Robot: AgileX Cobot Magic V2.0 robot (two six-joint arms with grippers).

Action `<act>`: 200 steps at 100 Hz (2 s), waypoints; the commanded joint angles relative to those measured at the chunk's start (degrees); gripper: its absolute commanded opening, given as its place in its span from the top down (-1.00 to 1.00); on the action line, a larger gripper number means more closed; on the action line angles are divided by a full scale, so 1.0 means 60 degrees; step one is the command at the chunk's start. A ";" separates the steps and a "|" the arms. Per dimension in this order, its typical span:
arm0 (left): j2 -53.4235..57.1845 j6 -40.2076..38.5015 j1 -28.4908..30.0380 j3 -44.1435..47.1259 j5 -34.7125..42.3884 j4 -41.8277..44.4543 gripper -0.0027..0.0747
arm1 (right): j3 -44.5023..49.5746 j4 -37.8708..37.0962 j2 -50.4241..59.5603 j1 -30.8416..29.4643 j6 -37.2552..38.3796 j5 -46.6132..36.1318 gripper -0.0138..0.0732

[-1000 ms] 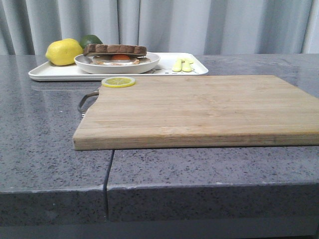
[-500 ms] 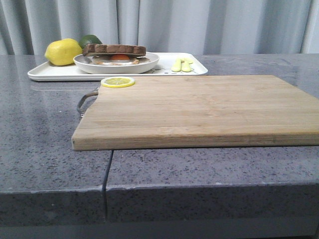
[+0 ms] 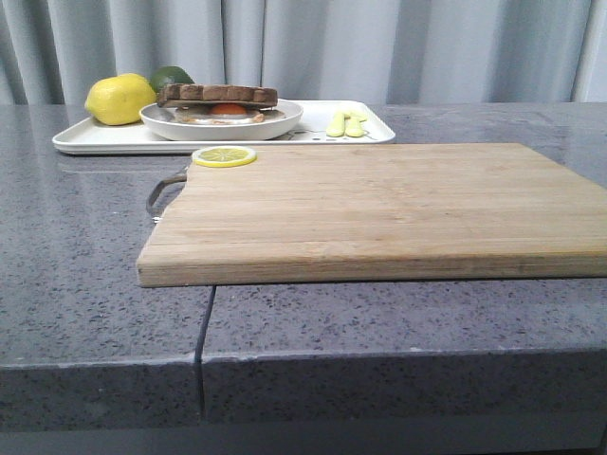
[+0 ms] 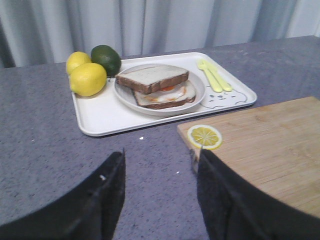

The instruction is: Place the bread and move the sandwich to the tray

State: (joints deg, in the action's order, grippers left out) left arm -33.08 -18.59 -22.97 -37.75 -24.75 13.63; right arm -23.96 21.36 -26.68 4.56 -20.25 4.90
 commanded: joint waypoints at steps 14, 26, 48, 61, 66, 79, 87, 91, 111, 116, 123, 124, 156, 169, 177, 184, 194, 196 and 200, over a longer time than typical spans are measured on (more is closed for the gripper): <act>0.0512 -0.0121 0.1392 0.0836 0.1247 0.0114 0.12 | -0.0257 0.0024 -0.0006 -0.0079 0.0010 -0.0646 -0.54; 0.0512 -0.0121 0.1919 0.1028 0.1247 -0.0276 0.14 | -0.0257 0.0024 -0.0006 -0.0079 0.0010 -0.0650 -0.43; 0.0512 -0.0121 0.2063 0.1037 0.1270 -0.0269 0.74 | -0.0257 0.0024 -0.0006 -0.0079 0.0010 -0.0650 0.45; 0.0512 -0.0121 0.2063 0.1037 0.1286 -0.0269 0.98 | -0.0257 0.0024 -0.0006 -0.0079 0.0010 -0.0650 0.83; 0.0512 -0.0104 0.2063 0.1037 0.1286 -0.0269 0.98 | -0.0257 0.0024 -0.0006 -0.0079 0.0010 -0.0643 0.84; 0.0512 -0.0104 0.2063 0.1051 0.1261 -0.0269 0.98 | -0.0257 0.0024 -0.0006 -0.0079 0.0010 -0.0643 0.84; 0.0512 -0.0104 0.2063 0.1051 0.1261 -0.0269 0.98 | -0.0257 0.0024 -0.0006 -0.0079 0.0010 -0.0643 0.84; 0.0512 -0.0104 0.2063 0.1051 0.1261 -0.0269 0.98 | -0.0257 0.0024 -0.0006 -0.0079 0.0010 -0.0643 0.84; 0.0512 -0.0104 0.2063 0.1051 0.1261 -0.0269 0.98 | -0.0257 0.0024 -0.0006 -0.0079 0.0010 -0.0643 0.84; 0.0512 -0.0104 0.2063 0.1051 0.1261 -0.0269 0.98 | -0.0257 0.0024 -0.0006 -0.0079 0.0010 -0.0643 0.84; 0.0512 -0.0104 0.2063 0.1051 0.1261 -0.0269 0.98 | -0.0257 0.0024 -0.0006 -0.0079 0.0010 -0.0643 0.84; 0.0512 -0.0104 0.2063 0.1051 0.1261 -0.0269 0.98 | -0.0257 0.0024 -0.0006 -0.0079 0.0010 -0.0643 0.84; 0.0940 0.1078 0.2217 0.1428 0.1628 -0.0275 0.98 | -0.0257 0.0024 -0.0006 -0.0079 0.0010 -0.0643 0.84; 0.1707 0.1961 0.2643 0.2187 0.2591 -0.0903 0.98 | -0.0257 0.0024 -0.0006 -0.0079 0.0010 -0.0643 0.84; 0.2256 0.2020 0.2895 0.2930 0.3512 -0.1015 0.98 | -0.0257 0.0024 -0.0006 -0.0079 0.0010 -0.0643 0.84; 0.2687 0.2020 0.3100 0.3574 0.4126 -0.1062 0.98 | -0.0257 0.0024 -0.0006 -0.0079 0.0010 -0.0643 0.84; 0.3307 0.2020 0.3368 0.4328 0.4351 -0.1062 0.98 | -0.0257 0.0024 -0.0006 -0.0079 0.0010 -0.0643 0.84; 0.3442 0.2020 0.3434 0.4475 0.4351 -0.1062 0.98 | -0.0257 0.0024 -0.0006 -0.0079 0.0010 -0.0643 0.84; 0.3697 0.2039 0.3578 0.4711 0.4334 -0.1101 0.98 | -0.0257 0.0024 -0.0006 -0.0079 0.0010 -0.0643 0.84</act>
State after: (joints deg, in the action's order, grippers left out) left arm -13.27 -6.62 -3.13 -10.93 -4.36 7.91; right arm -23.96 21.36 -26.68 4.56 -20.25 5.16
